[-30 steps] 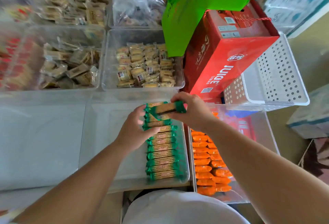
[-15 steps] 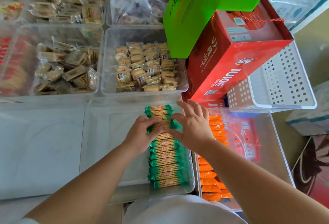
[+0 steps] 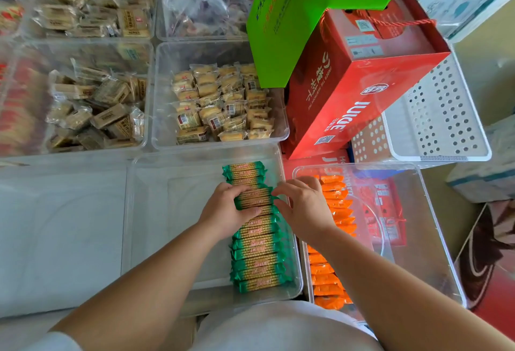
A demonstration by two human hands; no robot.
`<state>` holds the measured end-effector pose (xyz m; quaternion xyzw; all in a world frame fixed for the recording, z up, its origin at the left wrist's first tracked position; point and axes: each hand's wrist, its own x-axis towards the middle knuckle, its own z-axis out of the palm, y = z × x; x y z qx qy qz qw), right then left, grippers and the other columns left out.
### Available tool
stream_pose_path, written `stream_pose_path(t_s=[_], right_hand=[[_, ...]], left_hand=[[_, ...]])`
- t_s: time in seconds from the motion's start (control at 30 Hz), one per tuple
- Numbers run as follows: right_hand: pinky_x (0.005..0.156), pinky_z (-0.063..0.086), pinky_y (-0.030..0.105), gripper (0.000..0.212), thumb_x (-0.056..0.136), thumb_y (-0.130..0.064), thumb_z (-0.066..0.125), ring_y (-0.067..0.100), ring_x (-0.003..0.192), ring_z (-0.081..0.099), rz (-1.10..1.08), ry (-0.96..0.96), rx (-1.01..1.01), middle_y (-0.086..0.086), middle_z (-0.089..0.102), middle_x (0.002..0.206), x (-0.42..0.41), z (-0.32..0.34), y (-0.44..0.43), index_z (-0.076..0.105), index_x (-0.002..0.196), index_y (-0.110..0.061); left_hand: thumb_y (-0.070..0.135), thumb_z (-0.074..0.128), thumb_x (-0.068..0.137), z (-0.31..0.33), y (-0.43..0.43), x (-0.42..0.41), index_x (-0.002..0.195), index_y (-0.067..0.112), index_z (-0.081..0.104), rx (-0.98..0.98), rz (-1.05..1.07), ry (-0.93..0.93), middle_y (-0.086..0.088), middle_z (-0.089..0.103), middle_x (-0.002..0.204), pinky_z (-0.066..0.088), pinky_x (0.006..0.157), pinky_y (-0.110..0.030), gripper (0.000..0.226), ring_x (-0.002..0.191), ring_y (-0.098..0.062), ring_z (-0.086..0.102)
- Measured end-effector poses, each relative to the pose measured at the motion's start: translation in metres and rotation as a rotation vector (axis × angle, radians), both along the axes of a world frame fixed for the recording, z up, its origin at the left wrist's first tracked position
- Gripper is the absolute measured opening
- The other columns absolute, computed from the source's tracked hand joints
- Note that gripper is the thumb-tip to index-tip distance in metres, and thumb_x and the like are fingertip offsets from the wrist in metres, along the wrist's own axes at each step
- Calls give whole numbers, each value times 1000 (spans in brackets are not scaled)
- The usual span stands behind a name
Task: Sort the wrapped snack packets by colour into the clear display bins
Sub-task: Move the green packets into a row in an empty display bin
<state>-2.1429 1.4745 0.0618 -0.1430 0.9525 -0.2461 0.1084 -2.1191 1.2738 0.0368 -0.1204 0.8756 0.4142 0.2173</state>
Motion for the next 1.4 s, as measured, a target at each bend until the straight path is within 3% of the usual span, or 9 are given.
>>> stream_pose_path(t_s=[0.13,0.27,0.47,0.63,0.77,0.93,1.07,1.3,1.4], right_hand=[[102,38,40,20,90,-30,71,29,120,42,27,-29,13,-11,68,118,0,4,1,71,110,-27],[109,35,36,51,95,-35,63,21,132,41,54,-32,-79,-5,52,141,1,16,25,48,143,-32],[104,44,39,59,87,-39,74,19,126,49,-88,-75,-37,-4,51,138,13,18,105,53,140,-28],[108,41,41,87,64,-59,84,17,132,36,163,-278,226,-8,41,143,35,2,159,49,141,-40],[115,31,44,101,56,-78,68,21,140,23,362,-217,387,-6,24,152,50,-10,179,34,147,-48],[118,26,47,114,52,-89,57,24,140,20,476,-149,373,-5,19,151,61,-14,189,25,151,-43],[120,18,52,126,52,-87,65,28,150,5,536,-129,330,-7,7,159,63,-19,191,16,156,-36],[119,8,57,109,61,-92,53,31,151,-12,654,-97,390,-8,-9,165,55,-19,202,14,153,-49],[116,21,57,91,66,-88,52,34,147,13,636,-20,355,-3,13,161,58,-18,210,30,147,-52]], left_hand=[[51,73,84,-1,6,5,141,34,48,-53,-15,3,5,43,128,45,95,-28,64,119,-17,52],[51,75,82,4,12,10,143,31,41,-89,93,49,4,48,131,46,91,-30,73,116,-16,54],[55,78,77,10,15,34,144,27,39,-69,211,96,2,46,125,48,94,-34,82,117,-18,53],[59,68,83,27,47,68,145,26,39,-437,132,276,-4,43,142,45,103,-47,76,128,-26,42],[62,62,80,39,91,95,133,23,55,-421,24,441,-4,51,134,46,98,-47,66,121,-27,48],[73,46,82,25,135,112,149,20,42,-518,-106,310,-7,44,148,40,109,-49,85,135,-30,43],[54,57,92,15,158,126,156,12,27,-600,-83,279,-13,33,159,36,112,-46,83,142,-33,38],[56,40,97,11,162,138,156,10,22,-706,-72,300,-13,41,155,37,110,-42,77,140,-31,42],[57,43,97,13,164,138,158,13,18,-699,-54,258,-11,38,156,37,112,-44,79,142,-30,39]])
